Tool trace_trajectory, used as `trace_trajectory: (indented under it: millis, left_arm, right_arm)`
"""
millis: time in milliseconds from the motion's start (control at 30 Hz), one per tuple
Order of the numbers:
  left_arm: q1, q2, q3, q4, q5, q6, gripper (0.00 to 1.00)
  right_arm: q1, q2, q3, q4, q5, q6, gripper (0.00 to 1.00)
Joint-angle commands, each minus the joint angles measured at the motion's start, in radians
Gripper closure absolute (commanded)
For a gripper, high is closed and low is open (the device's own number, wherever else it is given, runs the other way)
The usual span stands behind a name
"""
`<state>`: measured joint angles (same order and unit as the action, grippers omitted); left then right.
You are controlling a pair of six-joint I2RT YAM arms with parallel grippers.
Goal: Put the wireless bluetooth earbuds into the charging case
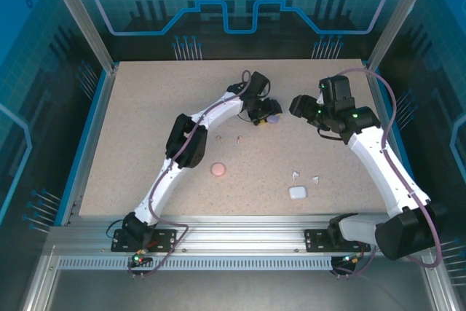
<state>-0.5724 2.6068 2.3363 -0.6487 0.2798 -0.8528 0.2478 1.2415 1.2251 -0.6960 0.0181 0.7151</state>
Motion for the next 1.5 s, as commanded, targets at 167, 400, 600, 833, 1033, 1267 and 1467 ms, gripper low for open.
trace_trajectory:
  millis: [167,400,600,833,1033,1267,1467]
  left_arm:
    - [0.022,-0.204,0.070,-0.134,-0.102,0.129,0.21]
    - [0.022,-0.374,0.067,-0.233,-0.205,0.313,0.15]
    - [0.022,-0.505,-0.006,-0.286,-0.333,0.468,0.02]
    - [0.025,-0.808,-0.399,-0.045,-0.507,0.534,0.01]
    - [0.057,-1.103,-0.754,0.237,-0.583,0.543,0.01]
    - [0.140,-1.395,-1.130,0.554,-0.585,0.519,0.01]
    - [0.302,-1.579,-1.368,0.654,-0.595,0.226,0.01]
  right_arm:
    - [-0.023,-0.051,0.022,-0.039,0.011,-0.014,0.28]
    - [-0.031,-0.047,0.015,-0.057,0.022,-0.043,0.28]
    - [-0.023,0.012,0.011,-0.088,0.005,-0.087,0.28]
    - [0.096,0.061,-0.027,-0.112,0.093,-0.063,0.28]
    - [0.271,0.157,0.023,-0.133,0.179,0.005,0.28]
    - [0.462,0.380,0.196,-0.183,0.233,0.072,0.27]
    - [0.579,0.611,0.383,-0.251,0.239,0.156,0.28]
